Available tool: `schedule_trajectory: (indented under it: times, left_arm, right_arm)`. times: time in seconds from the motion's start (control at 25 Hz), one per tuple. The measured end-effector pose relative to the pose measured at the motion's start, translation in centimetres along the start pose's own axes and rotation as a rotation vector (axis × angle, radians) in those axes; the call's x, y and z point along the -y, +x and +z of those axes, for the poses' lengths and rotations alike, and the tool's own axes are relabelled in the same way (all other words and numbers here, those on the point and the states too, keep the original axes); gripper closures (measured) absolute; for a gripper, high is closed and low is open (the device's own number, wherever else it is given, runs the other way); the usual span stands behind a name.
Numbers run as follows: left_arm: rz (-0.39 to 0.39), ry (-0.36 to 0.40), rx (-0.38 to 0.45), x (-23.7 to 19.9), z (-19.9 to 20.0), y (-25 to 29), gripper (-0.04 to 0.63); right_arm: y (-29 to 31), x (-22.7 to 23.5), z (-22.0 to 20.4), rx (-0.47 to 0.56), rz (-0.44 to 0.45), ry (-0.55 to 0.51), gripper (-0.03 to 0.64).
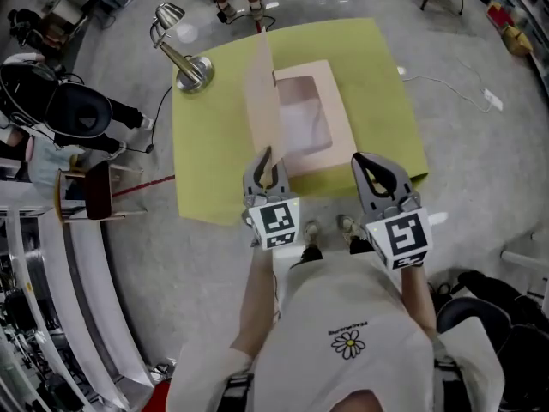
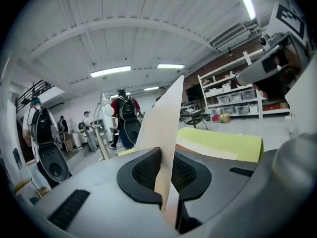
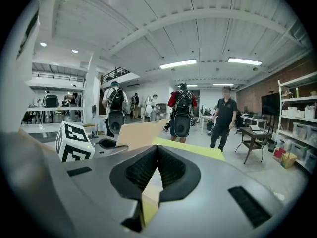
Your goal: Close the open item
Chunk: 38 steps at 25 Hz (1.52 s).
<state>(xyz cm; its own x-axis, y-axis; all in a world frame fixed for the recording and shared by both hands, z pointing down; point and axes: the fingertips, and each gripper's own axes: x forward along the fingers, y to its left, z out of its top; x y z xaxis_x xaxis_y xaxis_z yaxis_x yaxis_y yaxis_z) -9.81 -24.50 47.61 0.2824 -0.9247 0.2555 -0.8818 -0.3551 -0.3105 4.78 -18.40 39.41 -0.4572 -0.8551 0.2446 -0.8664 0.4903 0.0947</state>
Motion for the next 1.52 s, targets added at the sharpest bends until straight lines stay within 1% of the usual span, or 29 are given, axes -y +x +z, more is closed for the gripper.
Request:
schedule_trajectory:
  times: [0.12,0.28,0.48,0.52,0.72,0.92,1.08,1.24,1.4,1.52]
  left_arm:
    - [-0.053,0.090,-0.049,2.2,-0.4,0.8,0.569]
    - [-0.113,0.193,-0.088,4.5,-0.9,1.8,0.568]
    - [-0.251,0.359,-0.193,8.5,-2.0,2.8,0.560]
    - [-0.275,0.382,-0.211,9.0,-2.2,3.0,0.557]
    - [-0.369,0.432,-0.282,10.1,-3.3,3.8,0.551]
    - [-0.437,0.481,-0.339,11.6,-4.3,4.2,0.535]
    - [-0.490,0.568,-0.398,12.3,-5.7,4.9,0.524]
    - [-0.567,0.676,-0.470,13.0,-7.5,5.6,0.511]
    - [-0.646,0.741,-0.533,14.2,-7.6,5.1,0.506]
    - [-0.705,0.782,-0.567,14.0,-7.4,5.2,0.504]
  right_arm:
    - [-0.5,0.9,-0.4,0.004,-0.022,0.034,0.604]
    - [-1.2,2.1,-1.0,0.007,-0.051,0.065,0.604]
    - [-2.5,3.6,-1.5,0.010,-0.076,0.093,0.604]
    - [-2.7,3.7,-1.6,0.008,-0.082,0.105,0.604]
    - [-2.7,4.0,-2.5,-0.009,-0.099,0.126,0.604]
    - [-3.2,4.5,-3.0,-0.018,-0.110,0.135,0.604]
    - [-2.9,4.5,-3.1,-0.017,-0.114,0.133,0.604]
    - [-2.3,4.3,-3.8,-0.041,-0.112,0.139,0.604]
    - [-3.3,4.6,-4.0,-0.057,-0.109,0.139,0.604]
    - [-3.3,4.7,-3.9,-0.051,-0.111,0.146,0.604]
